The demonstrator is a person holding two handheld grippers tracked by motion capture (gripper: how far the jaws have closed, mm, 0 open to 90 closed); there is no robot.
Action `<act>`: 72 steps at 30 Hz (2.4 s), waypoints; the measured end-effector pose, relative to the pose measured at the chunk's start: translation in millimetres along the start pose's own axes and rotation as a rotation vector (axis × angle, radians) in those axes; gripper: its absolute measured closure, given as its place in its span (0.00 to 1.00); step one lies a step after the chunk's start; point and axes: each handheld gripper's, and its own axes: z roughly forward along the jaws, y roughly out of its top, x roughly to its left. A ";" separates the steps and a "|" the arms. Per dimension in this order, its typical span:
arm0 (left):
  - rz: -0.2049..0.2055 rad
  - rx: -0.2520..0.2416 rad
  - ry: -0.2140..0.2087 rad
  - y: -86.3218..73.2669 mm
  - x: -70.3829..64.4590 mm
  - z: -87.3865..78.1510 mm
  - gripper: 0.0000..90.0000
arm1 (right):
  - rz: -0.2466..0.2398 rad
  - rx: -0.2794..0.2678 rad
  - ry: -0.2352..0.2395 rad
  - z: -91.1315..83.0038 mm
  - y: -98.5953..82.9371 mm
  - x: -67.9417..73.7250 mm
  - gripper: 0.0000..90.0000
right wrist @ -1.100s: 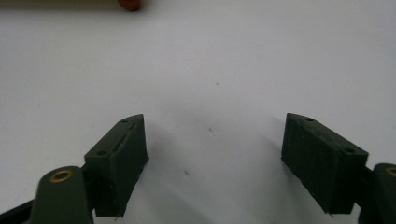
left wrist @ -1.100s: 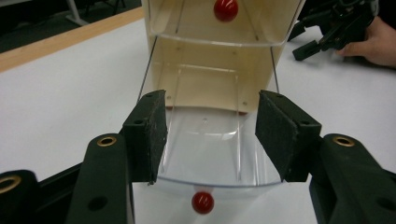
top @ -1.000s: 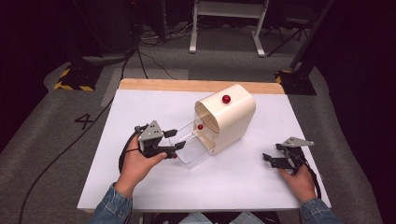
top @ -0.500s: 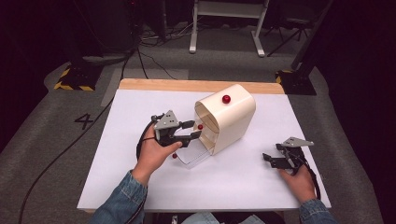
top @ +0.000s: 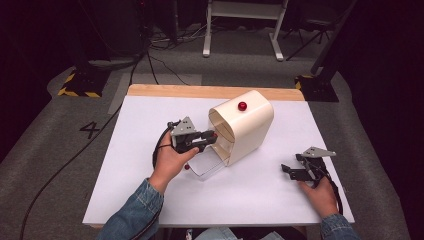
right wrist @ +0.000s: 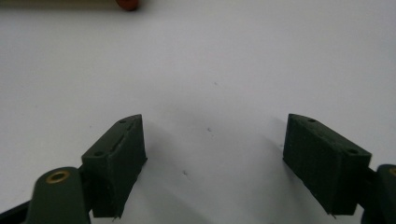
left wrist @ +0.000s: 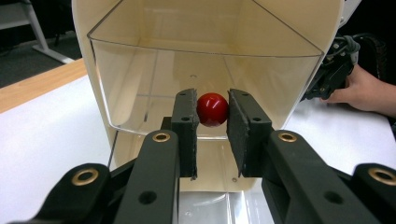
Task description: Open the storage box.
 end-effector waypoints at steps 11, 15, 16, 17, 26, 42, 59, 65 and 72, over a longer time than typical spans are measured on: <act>0.023 0.005 0.022 -0.5 -3.1 -2.7 0.82 | 0.000 0.000 0.000 0.0 0.0 0.0 0.24; 0.018 0.008 0.026 -1.7 -4.8 -7.1 0.82 | 0.000 0.000 0.000 0.0 -0.1 0.0 0.24; 0.022 0.009 0.029 -2.3 -5.2 -9.0 0.82 | 0.000 0.000 -0.001 0.0 -0.1 0.1 0.24; 0.022 0.009 0.030 -3.0 -5.6 -11.0 0.82 | 0.000 -0.001 -0.001 -0.1 -0.1 0.1 0.24; 0.023 0.002 0.050 -10.5 -10.7 -34.1 0.82 | -0.001 -0.001 -0.001 -0.1 -0.1 0.2 0.24; 0.015 -0.016 0.089 -24.6 -17.5 -68.5 0.82 | 0.002 -0.002 0.002 0.0 0.0 -0.1 0.24; -0.032 0.008 0.071 -35.1 -12.5 -71.3 0.68 | 0.002 -0.002 0.002 0.0 0.0 -0.2 0.24; -0.038 0.034 0.076 -40.9 -11.4 -73.0 0.59 | 0.002 -0.002 0.002 0.0 0.0 -0.2 0.24; -0.035 0.049 0.091 -42.6 -12.5 -73.8 0.55 | 0.002 -0.002 0.003 -0.1 0.0 -0.2 0.24</act>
